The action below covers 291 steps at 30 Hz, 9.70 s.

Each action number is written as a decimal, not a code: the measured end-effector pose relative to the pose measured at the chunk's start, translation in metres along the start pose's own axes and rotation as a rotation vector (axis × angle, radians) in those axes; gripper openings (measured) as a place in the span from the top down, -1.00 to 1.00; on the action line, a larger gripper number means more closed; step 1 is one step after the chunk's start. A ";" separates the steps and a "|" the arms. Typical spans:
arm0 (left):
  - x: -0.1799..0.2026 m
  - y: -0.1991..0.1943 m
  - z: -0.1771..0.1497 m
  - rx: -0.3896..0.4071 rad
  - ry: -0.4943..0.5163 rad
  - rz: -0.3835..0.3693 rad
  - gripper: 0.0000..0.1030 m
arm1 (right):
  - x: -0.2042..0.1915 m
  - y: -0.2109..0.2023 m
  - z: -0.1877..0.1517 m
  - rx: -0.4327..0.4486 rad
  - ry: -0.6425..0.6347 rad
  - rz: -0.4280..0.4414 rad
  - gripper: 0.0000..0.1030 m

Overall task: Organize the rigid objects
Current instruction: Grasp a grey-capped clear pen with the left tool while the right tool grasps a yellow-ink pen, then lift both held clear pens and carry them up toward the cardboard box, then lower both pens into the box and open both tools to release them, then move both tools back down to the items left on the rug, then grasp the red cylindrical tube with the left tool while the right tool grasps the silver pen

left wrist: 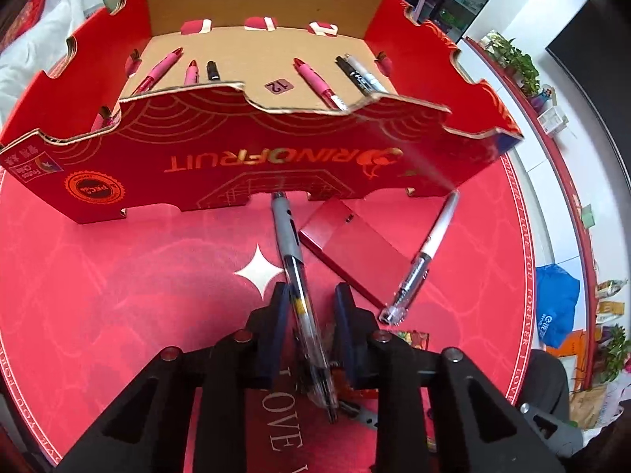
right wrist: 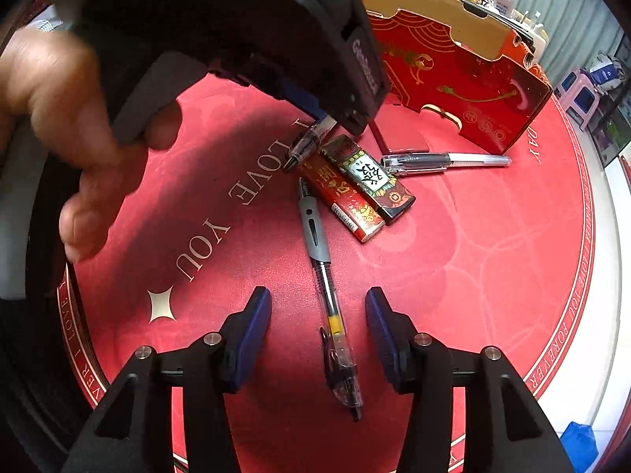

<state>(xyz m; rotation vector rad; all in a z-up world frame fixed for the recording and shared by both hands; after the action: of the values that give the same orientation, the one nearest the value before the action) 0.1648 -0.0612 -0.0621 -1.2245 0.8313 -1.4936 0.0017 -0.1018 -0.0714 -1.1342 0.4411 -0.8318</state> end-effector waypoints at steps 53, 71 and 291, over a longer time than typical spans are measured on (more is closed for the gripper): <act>-0.060 -0.032 -0.082 -0.013 0.062 0.201 0.81 | 0.015 -0.007 -0.004 0.066 0.205 0.186 0.78; -0.033 -0.042 -0.151 0.063 0.042 0.117 0.80 | 0.026 -0.028 -0.006 0.113 0.302 0.106 0.79; -0.005 -0.028 -0.087 0.107 -0.072 0.174 0.33 | 0.177 0.002 0.031 0.143 0.814 -0.017 0.78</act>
<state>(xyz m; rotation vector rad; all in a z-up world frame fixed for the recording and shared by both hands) 0.0732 -0.0561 -0.0596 -1.0915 0.7793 -1.3290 0.1355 -0.2185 -0.0441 -0.6265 1.0223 -1.3088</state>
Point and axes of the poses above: each gripper's, at about its wrist camera, not at the fingertips, and y roughly the way its jaws point, x to its right, z to its top, the point moved 10 cm from there along y, roughly the way its jaws point, and after that the axes turned 12 degrees about -y, right-handed, at the moved point
